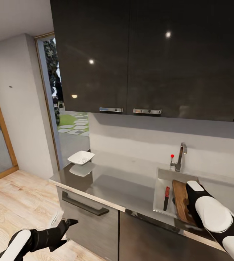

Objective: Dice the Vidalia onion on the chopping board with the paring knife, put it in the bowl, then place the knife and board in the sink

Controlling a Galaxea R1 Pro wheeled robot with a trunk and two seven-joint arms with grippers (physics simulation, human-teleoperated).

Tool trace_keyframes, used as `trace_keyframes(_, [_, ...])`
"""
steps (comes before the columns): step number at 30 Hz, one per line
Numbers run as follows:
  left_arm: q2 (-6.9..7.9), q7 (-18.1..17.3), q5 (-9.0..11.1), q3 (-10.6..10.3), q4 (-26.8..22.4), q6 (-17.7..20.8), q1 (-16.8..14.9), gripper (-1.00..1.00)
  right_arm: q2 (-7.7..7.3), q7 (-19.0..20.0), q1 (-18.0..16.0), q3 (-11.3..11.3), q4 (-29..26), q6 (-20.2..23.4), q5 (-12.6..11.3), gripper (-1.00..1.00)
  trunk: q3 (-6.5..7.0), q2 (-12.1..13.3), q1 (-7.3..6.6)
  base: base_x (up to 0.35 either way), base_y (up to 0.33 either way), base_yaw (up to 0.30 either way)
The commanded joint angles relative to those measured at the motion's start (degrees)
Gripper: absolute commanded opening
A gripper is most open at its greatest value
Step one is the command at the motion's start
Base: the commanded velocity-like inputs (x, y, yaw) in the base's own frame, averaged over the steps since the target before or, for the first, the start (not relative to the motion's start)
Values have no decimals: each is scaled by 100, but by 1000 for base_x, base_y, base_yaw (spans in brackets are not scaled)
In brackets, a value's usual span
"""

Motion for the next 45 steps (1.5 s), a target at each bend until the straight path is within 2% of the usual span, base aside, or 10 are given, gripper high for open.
trace_keyframes(1, [5, 68, 64, 1, 158, 3, 40, 100, -3, -53, -1, 26, -7, 75, -26, -100, -2, -5, 2, 0, 0, 0])
trace_keyframes(4, [50, 78, 70, 22, 950, 2, 181, 100, -12, -91, -3, 10, -4, 92, -27, -100, -2, -5, 2, 0, 0, 0])
trace_keyframes(9, [138, 60, 69, 43, 1480, 2, 234, 100, -25, -146, -7, -4, -36, 84, -25, -100, -2, -5, 2, 0, 0, 0])
trace_keyframes(22, [158, 25, 57, -6, 1559, 2, 239, 100, -34, -138, -73, 21, -81, 15, -11, -100, -2, -5, 2, 116, 0, 0])
trace_keyframes(32, [156, 15, 57, -5, 1559, 2, 239, 100, -25, -333, -63, -4, -75, 71, -28, -100, -2, -5, 2, 24, 0, 0])
trace_keyframes(45, [147, 10, 57, -24, 1550, 3, 241, 100, -36, -299, -51, 34, -73, 11, -5, -100, -2, -5, 2, 121, 0, 0])
